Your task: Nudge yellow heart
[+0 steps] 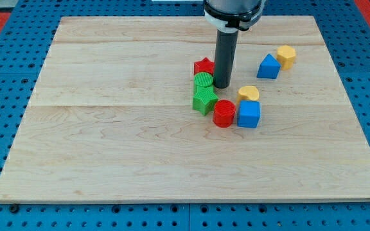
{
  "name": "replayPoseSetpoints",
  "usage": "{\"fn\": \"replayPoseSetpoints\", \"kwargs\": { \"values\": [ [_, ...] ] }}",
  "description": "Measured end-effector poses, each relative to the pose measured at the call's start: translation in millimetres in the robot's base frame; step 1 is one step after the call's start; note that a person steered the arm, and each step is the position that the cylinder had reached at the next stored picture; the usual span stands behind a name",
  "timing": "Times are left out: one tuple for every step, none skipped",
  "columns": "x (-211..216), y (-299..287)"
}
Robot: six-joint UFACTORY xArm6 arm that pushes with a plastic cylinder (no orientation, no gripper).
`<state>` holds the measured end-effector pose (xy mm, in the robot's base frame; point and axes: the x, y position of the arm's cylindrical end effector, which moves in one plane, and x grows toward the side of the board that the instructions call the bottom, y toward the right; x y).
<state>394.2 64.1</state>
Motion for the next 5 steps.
{"fn": "replayPoseSetpoints", "kwargs": {
  "values": [
    [0.8,3.3],
    [3.9,11.9],
    [9.4,21.4],
    [15.9,21.5],
    [24.7,21.5]
  ]
}}
